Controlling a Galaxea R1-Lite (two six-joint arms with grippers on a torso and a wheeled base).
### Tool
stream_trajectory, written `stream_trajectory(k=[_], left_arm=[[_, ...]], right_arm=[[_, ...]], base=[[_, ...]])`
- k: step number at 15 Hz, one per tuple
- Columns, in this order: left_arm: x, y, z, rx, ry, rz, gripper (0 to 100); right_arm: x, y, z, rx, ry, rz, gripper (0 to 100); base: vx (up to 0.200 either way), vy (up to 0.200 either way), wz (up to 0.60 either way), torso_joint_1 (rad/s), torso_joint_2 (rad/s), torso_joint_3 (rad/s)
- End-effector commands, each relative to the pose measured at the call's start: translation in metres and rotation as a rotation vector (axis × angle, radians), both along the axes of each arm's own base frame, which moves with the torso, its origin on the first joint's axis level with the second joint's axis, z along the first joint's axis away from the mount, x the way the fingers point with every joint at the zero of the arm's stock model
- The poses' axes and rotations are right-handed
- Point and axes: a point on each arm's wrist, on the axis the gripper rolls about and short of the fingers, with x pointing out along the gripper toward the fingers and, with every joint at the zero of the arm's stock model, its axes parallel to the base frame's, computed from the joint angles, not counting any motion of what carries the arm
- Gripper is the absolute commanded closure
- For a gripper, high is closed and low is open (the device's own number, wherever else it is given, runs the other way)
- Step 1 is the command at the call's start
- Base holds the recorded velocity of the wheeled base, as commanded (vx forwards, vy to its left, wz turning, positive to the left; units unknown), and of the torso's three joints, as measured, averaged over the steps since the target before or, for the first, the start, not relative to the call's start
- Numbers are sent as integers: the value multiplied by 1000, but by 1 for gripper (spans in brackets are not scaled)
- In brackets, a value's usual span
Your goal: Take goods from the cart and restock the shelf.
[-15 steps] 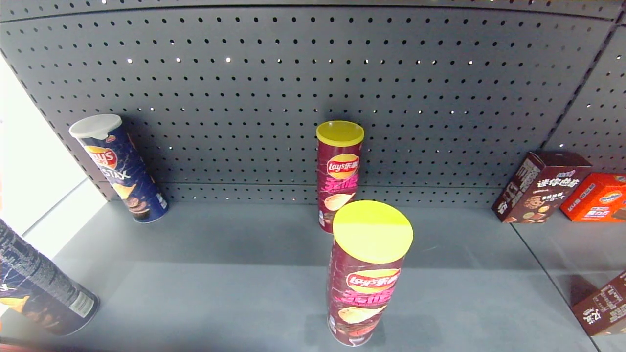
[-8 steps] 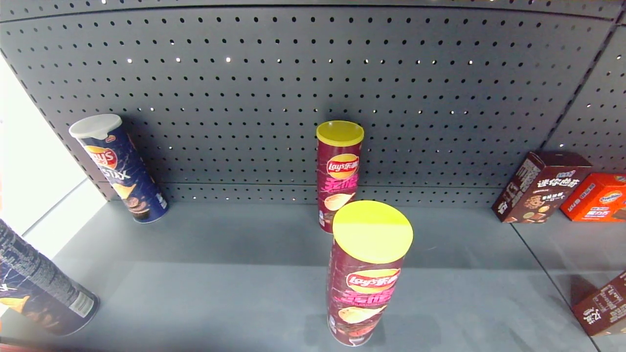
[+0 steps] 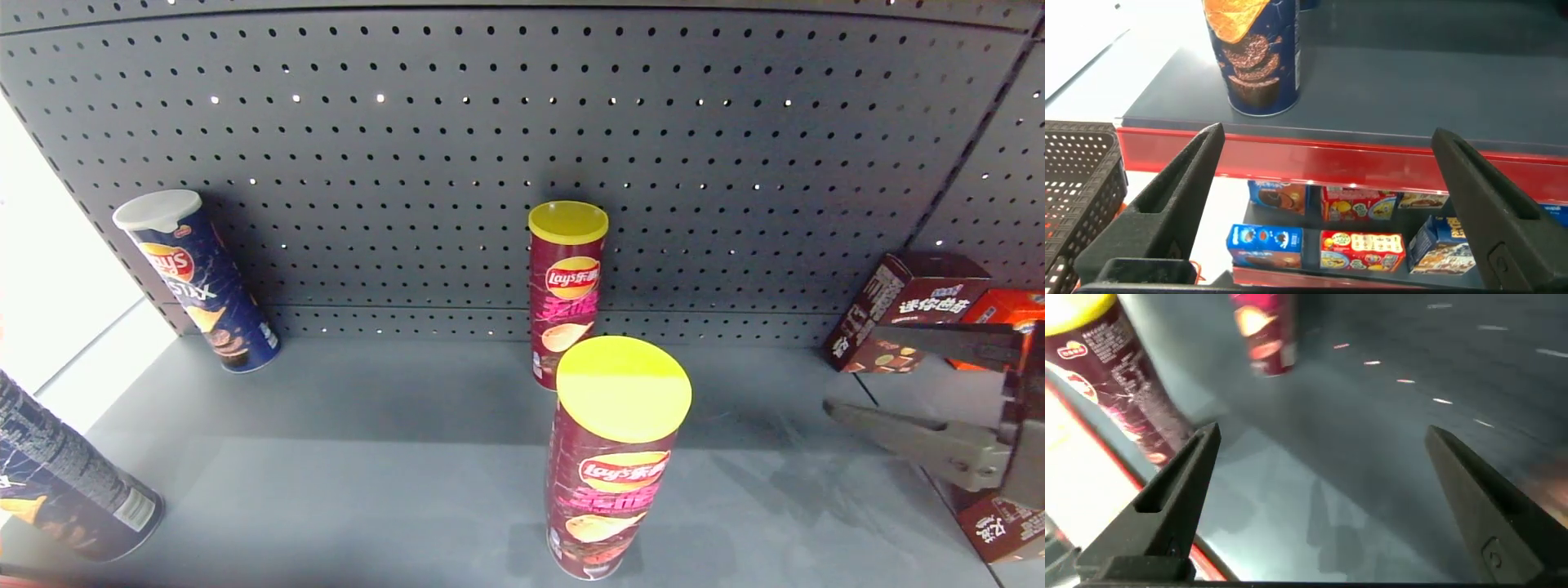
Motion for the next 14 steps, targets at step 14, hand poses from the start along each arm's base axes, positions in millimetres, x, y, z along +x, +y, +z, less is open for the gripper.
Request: stream_trajectory(k=[14], left_arm=[[0,0,0,-2,0,-2,0]], right_arm=[[33,68,-59,-168,247,210,0]], base=[[0,0,0,0,0,0]])
